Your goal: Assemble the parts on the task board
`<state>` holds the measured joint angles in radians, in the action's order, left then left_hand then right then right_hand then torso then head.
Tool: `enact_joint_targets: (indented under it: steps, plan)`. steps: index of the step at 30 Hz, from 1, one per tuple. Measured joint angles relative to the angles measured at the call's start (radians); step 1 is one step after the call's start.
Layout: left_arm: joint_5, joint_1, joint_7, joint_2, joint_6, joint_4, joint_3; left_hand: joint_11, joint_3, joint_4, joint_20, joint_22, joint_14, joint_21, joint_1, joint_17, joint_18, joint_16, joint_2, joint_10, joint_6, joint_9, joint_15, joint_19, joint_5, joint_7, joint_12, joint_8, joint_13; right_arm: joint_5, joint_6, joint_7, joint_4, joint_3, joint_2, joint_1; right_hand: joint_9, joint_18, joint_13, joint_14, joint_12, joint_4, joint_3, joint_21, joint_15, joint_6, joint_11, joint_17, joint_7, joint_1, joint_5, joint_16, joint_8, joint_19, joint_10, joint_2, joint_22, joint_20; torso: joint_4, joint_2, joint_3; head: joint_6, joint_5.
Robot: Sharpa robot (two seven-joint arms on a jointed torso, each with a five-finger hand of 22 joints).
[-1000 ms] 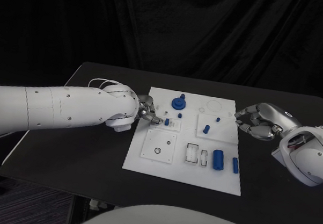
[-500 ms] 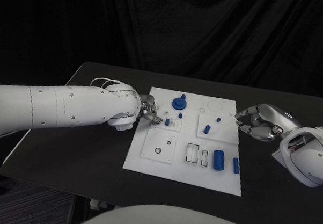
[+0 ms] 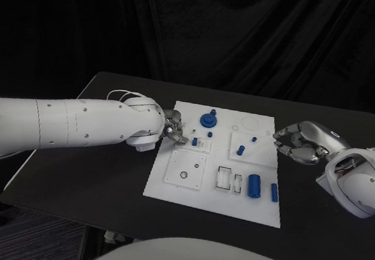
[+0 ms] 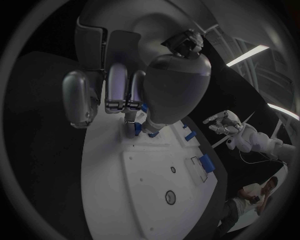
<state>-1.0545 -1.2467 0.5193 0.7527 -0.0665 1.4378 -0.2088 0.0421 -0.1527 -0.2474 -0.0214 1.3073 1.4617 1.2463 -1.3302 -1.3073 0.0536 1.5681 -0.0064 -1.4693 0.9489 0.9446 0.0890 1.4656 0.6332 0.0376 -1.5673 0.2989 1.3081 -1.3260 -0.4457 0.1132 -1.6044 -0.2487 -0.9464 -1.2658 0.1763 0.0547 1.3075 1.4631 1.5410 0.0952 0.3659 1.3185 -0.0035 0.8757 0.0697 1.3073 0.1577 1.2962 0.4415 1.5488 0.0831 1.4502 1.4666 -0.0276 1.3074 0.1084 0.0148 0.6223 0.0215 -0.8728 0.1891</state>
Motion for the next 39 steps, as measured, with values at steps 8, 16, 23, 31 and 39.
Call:
enact_joint_targets:
  steps: [8, 16, 23, 31, 39]
  plan:
    - [0.0, 0.0, -0.004, 0.005, 0.004, 0.004, 0.0, 0.0, -0.116, 0.031, 0.0, 0.0, 0.0, 0.021, 0.021, 0.0, 0.0, 0.0, -0.058, 0.0, 0.006, 0.0, 0.0, 0.0, -0.05, 0.001, 0.0, 0.003, 0.0, 0.005, 0.002, 0.003, 0.0, 0.0, -0.001, 0.0, 0.0, 0.0, 0.0, 0.0, 0.0, 0.0, 0.0, -0.008, 0.0, 0.0, 0.0, 0.0, 0.0, 0.0, 0.0, -0.004, 0.0, -0.003, 0.0, 0.0, 0.0, -0.003, 0.0005, 0.0, 0.0, 0.0, 0.001]
    - [0.0, 0.0, -0.008, 0.014, -0.005, 0.013, -0.002, 0.0, -0.182, 0.07, 0.0, 0.0, 0.004, 0.028, 0.065, 0.0, 0.0, 0.0, -0.083, 0.0, 0.01, 0.012, 0.004, 0.0, -0.05, -0.002, 0.0, 0.017, 0.0, 0.012, 0.003, 0.007, -0.001, 0.0, -0.002, 0.0, 0.0, 0.0, 0.0, 0.0, -0.005, -0.003, 0.003, -0.018, 0.0, 0.0, 0.0, 0.0, 0.0, 0.0, 0.0, -0.008, 0.0, -0.007, 0.0, 0.0, 0.0, 0.001, -0.0007, 0.0, -0.0001, 0.0, 0.0]
    - [0.0, 0.0, -0.014, 0.022, -0.023, 0.028, -0.002, 0.0, -0.203, 0.088, 0.0, 0.0, 0.004, 0.03, 0.078, 0.0, 0.0, 0.0, -0.085, 0.0, 0.013, 0.013, 0.004, 0.0, -0.056, 0.002, 0.0, 0.023, 0.0, 0.015, 0.004, 0.01, -0.001, 0.0, -0.003, 0.0, 0.0, 0.0, 0.0, 0.0, -0.005, -0.003, 0.003, -0.022, 0.0, 0.0, 0.0, 0.0, 0.0, 0.0, 0.0, -0.008, 0.0, -0.01, 0.0, 0.0, 0.0, -0.003, -0.0007, 0.0, -0.0002, 0.0, 0.0]
    - [0.0, 0.0, -0.017, 0.047, -0.04, 0.054, -0.002, 0.0, -0.224, 0.1, 0.0, 0.0, 0.004, 0.03, 0.091, 0.0, 0.0, 0.0, -0.089, 0.0, 0.013, 0.017, 0.004, 0.0, -0.056, 0.002, 0.0, 0.023, 0.0, 0.017, 0.007, 0.014, 0.0, 0.0, -0.003, 0.0, 0.0, 0.0, 0.0, 0.0, -0.005, -0.003, 0.003, -0.022, 0.0, 0.0, 0.0, 0.0, 0.0, 0.0, 0.0, -0.011, 0.0, -0.01, 0.0, 0.0, 0.0, -0.003, -0.0002, -0.001, 0.0, 0.0, -0.002]
    - [0.045, 0.0, -0.014, 0.053, -0.042, 0.057, -0.002, 0.0, -0.251, 0.106, 0.0, 0.0, 0.004, 0.03, 0.119, 0.0, 0.0, 0.0, -0.084, 0.0, 0.016, 0.018, 0.004, 0.0, -0.044, 0.005, 0.0, 0.023, 0.0, 0.017, 0.014, 0.019, 0.001, 0.0, -0.001, 0.0, -0.001, 0.0, 0.0, 0.0, -0.004, -0.003, 0.003, -0.022, 0.0, 0.0, 0.0, 0.0, 0.0, 0.0, 0.0, -0.011, 0.0, -0.01, 0.0, 0.0, 0.001, -0.003, -0.0003, -0.002, 0.0011, 0.0, -0.003]
